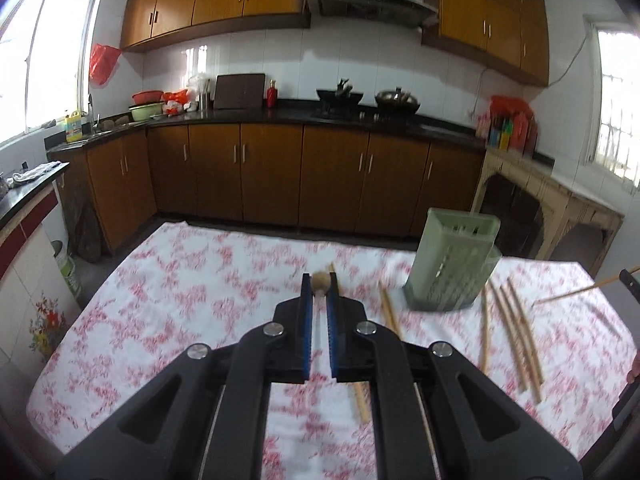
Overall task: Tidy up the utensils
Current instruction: 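Lift the held chopstick with the right tool toward the green holder while the left tool carries its own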
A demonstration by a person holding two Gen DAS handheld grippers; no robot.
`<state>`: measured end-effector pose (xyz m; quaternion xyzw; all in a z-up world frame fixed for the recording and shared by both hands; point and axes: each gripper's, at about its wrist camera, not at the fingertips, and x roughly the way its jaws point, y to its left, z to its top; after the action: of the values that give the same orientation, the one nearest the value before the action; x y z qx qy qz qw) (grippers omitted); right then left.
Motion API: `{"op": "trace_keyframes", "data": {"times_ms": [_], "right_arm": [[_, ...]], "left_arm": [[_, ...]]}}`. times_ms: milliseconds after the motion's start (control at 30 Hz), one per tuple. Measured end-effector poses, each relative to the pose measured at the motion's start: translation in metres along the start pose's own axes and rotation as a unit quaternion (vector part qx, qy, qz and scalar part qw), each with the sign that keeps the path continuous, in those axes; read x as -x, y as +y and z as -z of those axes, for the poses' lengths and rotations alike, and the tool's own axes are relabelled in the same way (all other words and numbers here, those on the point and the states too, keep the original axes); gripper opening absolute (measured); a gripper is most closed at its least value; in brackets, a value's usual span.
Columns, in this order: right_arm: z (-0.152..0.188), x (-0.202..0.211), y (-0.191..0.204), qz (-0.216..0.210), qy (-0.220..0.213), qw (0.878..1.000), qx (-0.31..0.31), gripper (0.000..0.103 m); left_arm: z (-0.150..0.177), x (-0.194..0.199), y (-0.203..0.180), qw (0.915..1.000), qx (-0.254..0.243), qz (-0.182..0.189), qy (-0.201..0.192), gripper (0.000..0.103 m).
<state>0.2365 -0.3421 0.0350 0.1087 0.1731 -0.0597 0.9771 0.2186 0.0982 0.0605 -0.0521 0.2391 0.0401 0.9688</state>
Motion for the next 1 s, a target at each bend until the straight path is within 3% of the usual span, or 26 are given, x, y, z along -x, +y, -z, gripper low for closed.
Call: {"op": "trace_keyframes", "data": {"times_ms": [200, 467, 633, 1000], "right_arm": [[-0.016, -0.005, 0.004, -0.005, -0.011, 1.000, -0.004, 0.008], [-0.025, -0.012, 0.013, -0.004, -0.004, 1.000, -0.001, 0.007], [-0.049, -0.014, 0.024, -0.017, -0.005, 1.000, 0.000, 0.007], [-0.136, 0.012, 0.085, -0.133, -0.052, 0.990, 0.014, 0.007]], "left_arm": [[-0.019, 0.001, -0.001, 0.9997, 0.000, 0.008, -0.022, 0.008], [-0.028, -0.004, -0.001, 0.9997, -0.005, 0.005, -0.022, 0.007], [-0.050, 0.003, -0.004, 0.9989, -0.015, 0.007, -0.043, 0.007], [-0.153, 0.047, -0.051, 0.9892, -0.046, 0.089, -0.107, 0.007]]}}
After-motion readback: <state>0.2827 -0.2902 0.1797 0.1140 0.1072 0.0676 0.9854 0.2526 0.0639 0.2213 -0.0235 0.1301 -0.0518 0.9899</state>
